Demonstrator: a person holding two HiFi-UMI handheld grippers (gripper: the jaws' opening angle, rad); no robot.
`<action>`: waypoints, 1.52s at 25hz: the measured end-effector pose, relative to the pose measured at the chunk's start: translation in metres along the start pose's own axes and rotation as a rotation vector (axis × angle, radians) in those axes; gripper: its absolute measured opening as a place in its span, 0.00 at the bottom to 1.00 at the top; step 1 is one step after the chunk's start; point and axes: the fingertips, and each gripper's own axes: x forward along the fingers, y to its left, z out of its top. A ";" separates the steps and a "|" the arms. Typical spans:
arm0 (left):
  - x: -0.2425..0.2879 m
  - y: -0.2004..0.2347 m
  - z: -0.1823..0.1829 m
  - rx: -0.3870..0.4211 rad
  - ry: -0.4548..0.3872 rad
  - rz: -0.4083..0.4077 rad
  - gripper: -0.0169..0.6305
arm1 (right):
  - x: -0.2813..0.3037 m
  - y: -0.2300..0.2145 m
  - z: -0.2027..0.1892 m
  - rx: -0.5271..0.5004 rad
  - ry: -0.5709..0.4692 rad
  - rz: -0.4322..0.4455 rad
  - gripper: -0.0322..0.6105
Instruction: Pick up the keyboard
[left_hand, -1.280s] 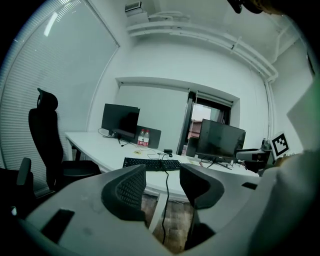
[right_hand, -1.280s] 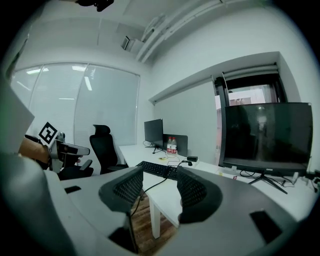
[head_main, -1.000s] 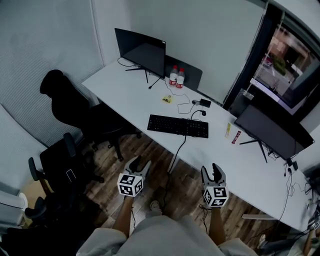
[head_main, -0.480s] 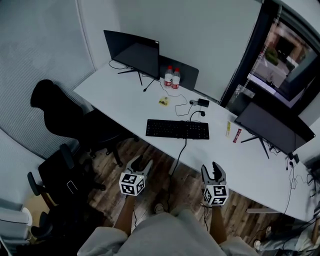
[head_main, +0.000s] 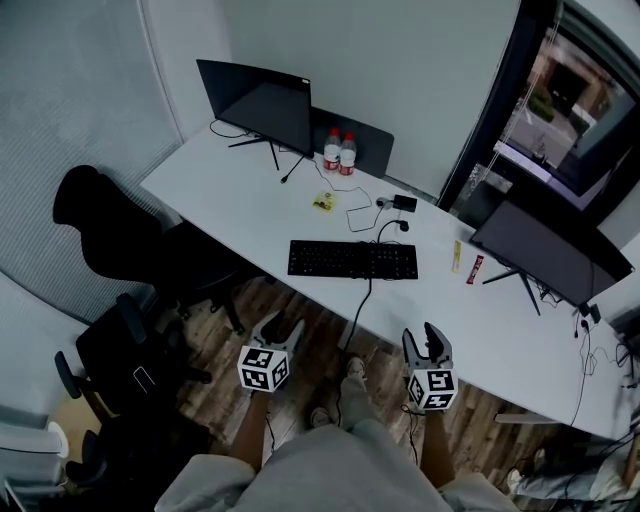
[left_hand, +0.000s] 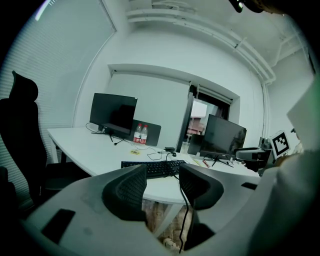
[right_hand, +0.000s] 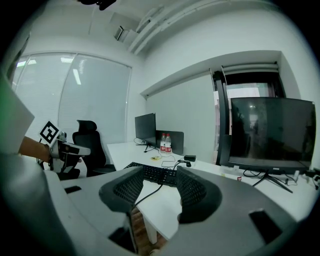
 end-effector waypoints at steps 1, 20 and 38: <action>0.003 0.001 -0.001 0.000 0.003 0.003 0.34 | 0.003 -0.001 -0.001 0.002 0.001 0.005 0.35; 0.102 0.049 0.038 -0.002 0.019 0.109 0.34 | 0.131 -0.063 0.029 -0.016 0.011 0.090 0.35; 0.176 0.073 0.049 -0.037 0.087 0.261 0.34 | 0.227 -0.115 0.039 -0.029 0.058 0.212 0.38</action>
